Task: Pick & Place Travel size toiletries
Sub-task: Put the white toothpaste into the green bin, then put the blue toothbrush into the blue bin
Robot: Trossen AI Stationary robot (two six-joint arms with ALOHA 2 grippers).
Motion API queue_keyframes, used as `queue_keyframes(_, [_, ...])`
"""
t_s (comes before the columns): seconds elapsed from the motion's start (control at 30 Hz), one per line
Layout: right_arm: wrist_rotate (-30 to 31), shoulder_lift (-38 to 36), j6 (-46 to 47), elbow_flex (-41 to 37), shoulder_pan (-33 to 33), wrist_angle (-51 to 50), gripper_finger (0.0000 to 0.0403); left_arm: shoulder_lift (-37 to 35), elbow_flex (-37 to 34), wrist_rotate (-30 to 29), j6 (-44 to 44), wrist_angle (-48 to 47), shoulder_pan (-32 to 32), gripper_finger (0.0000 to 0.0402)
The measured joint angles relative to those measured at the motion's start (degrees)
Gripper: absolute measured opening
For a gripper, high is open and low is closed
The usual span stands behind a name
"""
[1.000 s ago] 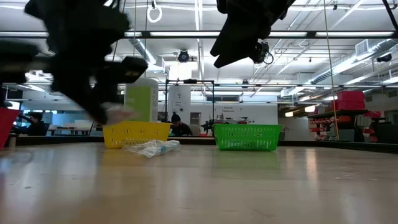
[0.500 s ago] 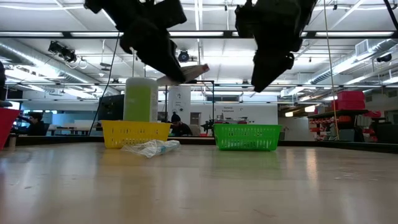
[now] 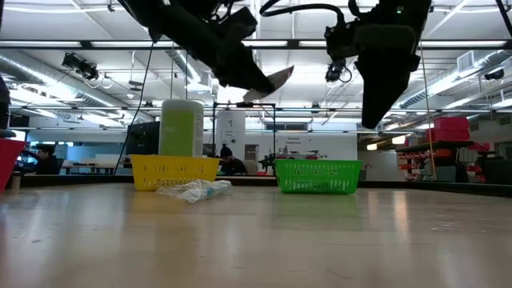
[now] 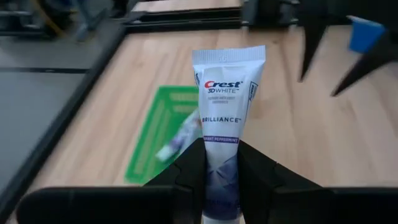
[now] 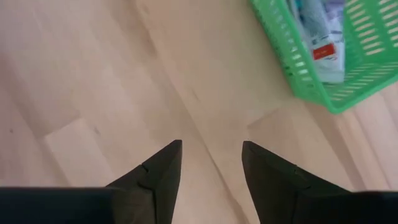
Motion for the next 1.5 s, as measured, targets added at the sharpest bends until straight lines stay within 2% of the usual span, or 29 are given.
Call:
queue_keyframes(0.13, [1.29, 0.02, 0.35, -0.02, -0.02, 0.63, 0.0179, 6.38, 0.71, 5.0, 3.41, 7.77, 0.98, 0.0077])
queue_keyframes(0.37, [1.26, 0.04, -0.1, -0.02, 0.0, 2.67, 0.0177, 18.58, 8.13, 2.12, 5.95, 11.51, 3.42, 0.0077])
queue_keyframes(0.57, [0.84, 0.04, 0.13, -0.02, 0.0, 3.7, 0.0178, 24.97, 14.61, 1.71, 5.79, 3.45, 5.49, 0.0079])
queue_keyframes(0.73, [0.7, 0.02, -0.2, -0.36, 0.0, 4.27, 0.0177, 25.99, 15.29, 1.66, 6.18, 0.83, 6.02, 0.0099])
queue_keyframes(0.97, [0.63, 0.02, -0.07, -2.8, 0.0, 5.81, 0.0178, 25.51, 15.35, 1.49, 6.73, 0.61, 5.91, 0.0151])
queue_keyframes(1.1, [0.34, 0.04, 1.56, -3.64, 0.0, 6.1, 0.0176, 23.18, 15.22, 0.01, 2.73, -3.98, 5.73, 0.0167])
queue_keyframes(1.3, [0.31, 0.04, 1.83, -3.63, 0.0, 10.48, 0.0179, 12.27, 15.35, -1.39, -2.0, -16.4, 5.75, 0.0169])
queue_keyframes(1.5, [0.8, 0.04, -0.65, -3.63, 0.0, 20.25, 0.0177, -1.38, 14.81, -4.84, -5.11, -29.24, 5.51, 0.0169])
